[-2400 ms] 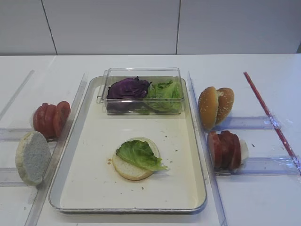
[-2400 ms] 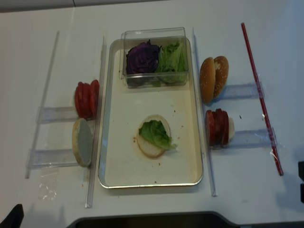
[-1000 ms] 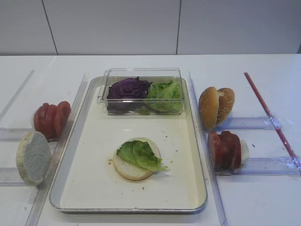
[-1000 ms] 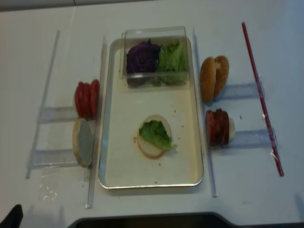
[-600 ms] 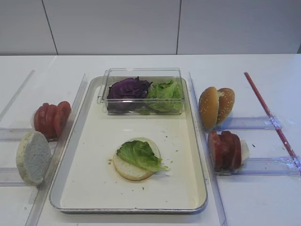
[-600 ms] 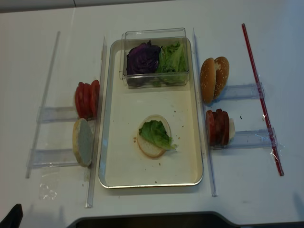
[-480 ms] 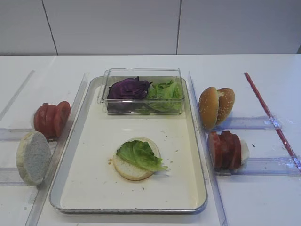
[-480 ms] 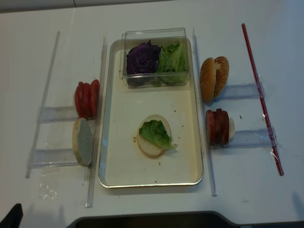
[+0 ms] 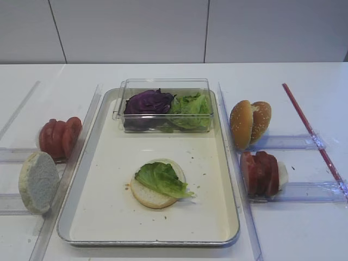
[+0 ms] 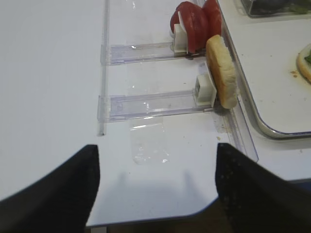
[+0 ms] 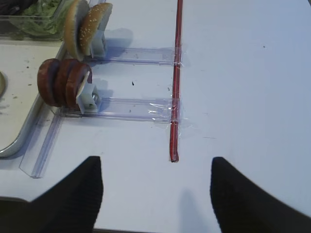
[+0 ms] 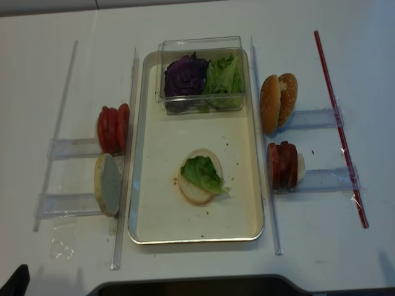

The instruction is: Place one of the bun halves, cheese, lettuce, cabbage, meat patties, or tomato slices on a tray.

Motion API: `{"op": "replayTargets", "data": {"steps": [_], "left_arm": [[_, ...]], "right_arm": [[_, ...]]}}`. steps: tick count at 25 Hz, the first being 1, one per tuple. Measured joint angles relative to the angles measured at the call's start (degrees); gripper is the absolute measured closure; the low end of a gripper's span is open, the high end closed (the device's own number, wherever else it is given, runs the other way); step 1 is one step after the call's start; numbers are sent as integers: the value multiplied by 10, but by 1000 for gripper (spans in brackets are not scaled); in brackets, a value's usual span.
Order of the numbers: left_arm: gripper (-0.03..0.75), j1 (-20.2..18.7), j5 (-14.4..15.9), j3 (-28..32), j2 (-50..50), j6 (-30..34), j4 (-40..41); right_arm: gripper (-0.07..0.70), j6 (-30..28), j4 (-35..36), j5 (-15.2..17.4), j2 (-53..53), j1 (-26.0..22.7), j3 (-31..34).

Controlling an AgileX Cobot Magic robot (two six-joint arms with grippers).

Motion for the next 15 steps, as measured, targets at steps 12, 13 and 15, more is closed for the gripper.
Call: {"op": "replayTargets", "data": {"steps": [12, 13, 15], "left_arm": [[211, 0, 0, 0, 0, 0, 0], [211, 0, 0, 0, 0, 0, 0], [211, 0, 0, 0, 0, 0, 0]], "right_arm": [[120, 0, 0, 0, 0, 0, 0], [120, 0, 0, 0, 0, 0, 0], [120, 0, 0, 0, 0, 0, 0]]}}
